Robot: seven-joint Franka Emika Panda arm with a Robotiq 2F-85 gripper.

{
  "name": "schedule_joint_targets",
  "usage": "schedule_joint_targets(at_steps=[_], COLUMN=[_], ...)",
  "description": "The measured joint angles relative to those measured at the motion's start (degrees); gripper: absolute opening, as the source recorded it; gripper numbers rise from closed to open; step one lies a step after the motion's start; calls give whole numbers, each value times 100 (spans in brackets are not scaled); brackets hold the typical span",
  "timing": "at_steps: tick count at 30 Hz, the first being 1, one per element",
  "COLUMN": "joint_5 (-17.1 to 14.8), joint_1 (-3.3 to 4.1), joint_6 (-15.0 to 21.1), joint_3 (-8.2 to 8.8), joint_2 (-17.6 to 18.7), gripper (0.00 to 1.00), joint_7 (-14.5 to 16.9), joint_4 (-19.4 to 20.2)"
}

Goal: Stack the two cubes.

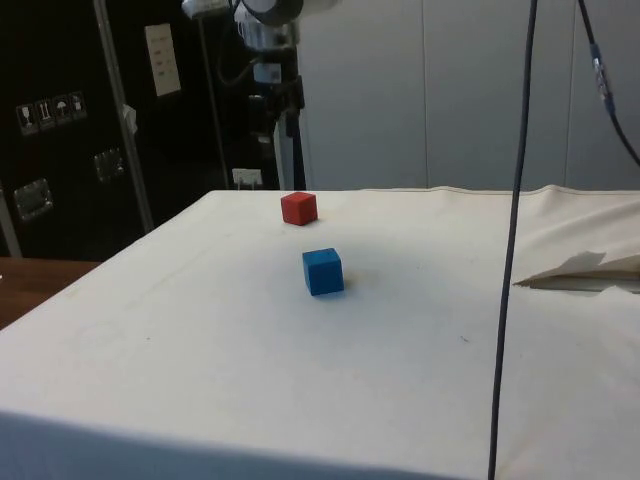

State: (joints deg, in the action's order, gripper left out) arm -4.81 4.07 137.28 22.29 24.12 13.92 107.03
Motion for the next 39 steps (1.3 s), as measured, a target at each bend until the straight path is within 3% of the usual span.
schedule_joint_targets(at_steps=[16,39], joint_5=[-682,-1089], joint_1=[-92,-229], joint_6=[378,447], joint_3=[120,309], joint_2=[470,1203], gripper=[100,100], joint_7=[516,739], joint_4=[-23,-516])
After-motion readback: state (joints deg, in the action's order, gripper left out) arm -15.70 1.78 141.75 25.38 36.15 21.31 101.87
